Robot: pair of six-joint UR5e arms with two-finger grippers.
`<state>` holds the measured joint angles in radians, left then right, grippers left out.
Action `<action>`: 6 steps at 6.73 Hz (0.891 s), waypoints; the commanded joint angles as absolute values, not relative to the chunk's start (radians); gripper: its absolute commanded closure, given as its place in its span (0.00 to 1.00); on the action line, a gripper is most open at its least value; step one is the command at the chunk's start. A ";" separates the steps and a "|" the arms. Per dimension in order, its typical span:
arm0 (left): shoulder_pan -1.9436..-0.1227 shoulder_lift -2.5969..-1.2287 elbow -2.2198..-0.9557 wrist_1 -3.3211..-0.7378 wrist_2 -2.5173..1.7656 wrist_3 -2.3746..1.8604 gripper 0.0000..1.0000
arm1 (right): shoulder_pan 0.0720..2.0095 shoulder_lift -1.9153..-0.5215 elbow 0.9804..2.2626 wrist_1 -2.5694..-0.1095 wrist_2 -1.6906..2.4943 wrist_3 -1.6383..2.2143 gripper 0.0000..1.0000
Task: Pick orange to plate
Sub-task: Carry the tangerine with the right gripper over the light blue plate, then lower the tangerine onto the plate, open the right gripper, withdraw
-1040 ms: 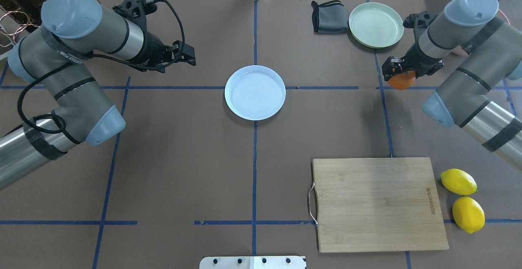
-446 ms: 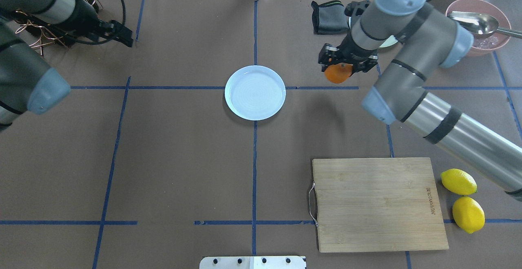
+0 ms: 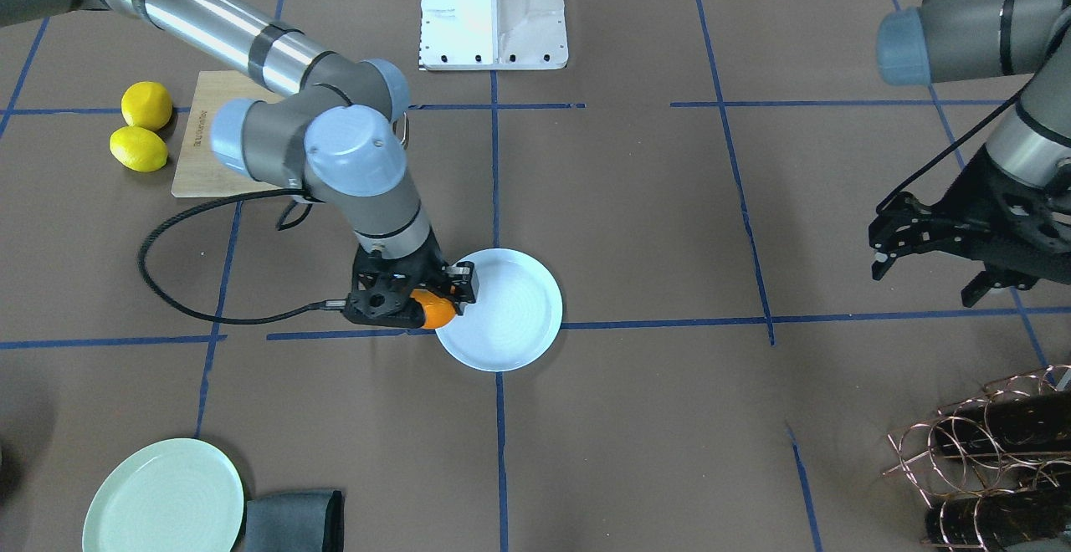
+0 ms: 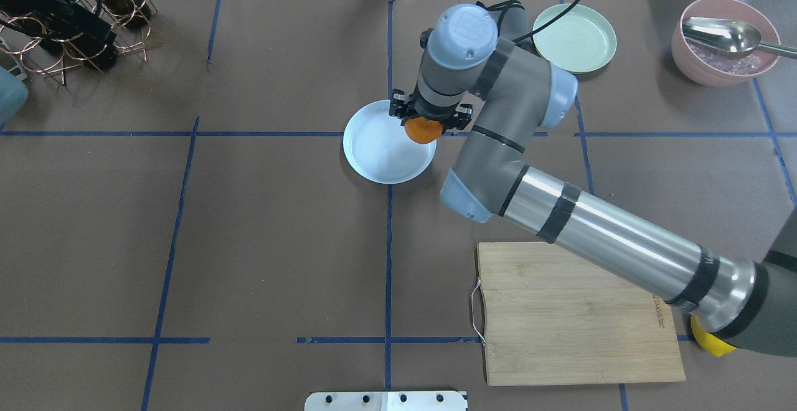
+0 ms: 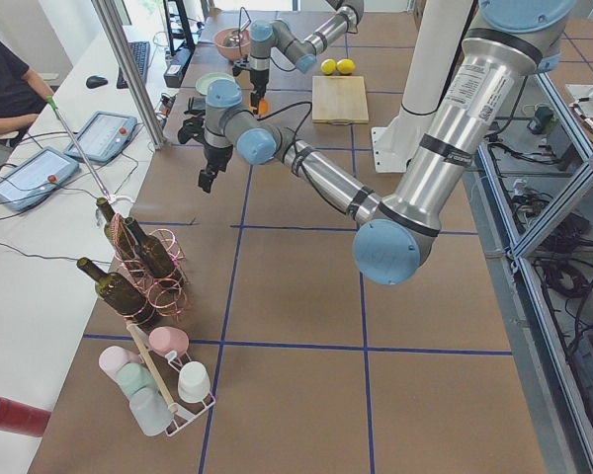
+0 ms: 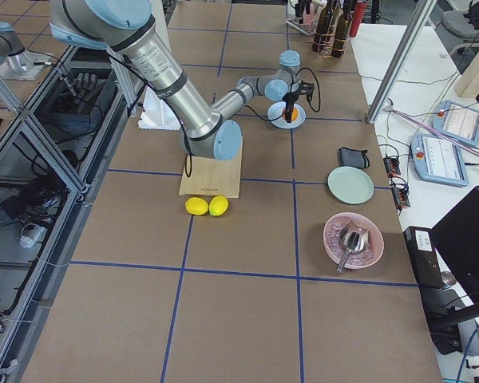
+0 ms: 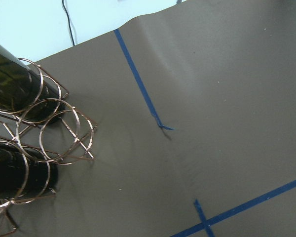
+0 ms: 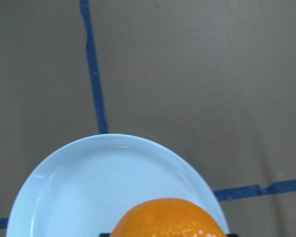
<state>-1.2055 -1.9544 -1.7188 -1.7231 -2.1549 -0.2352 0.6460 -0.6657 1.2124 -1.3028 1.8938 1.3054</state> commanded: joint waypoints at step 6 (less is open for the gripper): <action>-1.270 -1.818 -1.698 -1.720 -2.149 -0.097 0.00 | 0.708 -0.564 1.147 -1.449 1.957 1.212 0.00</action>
<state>-1.2537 -1.8291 -1.7056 -1.7212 -2.1533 -0.1172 0.6556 -0.5567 1.1270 -1.3963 1.8945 1.2633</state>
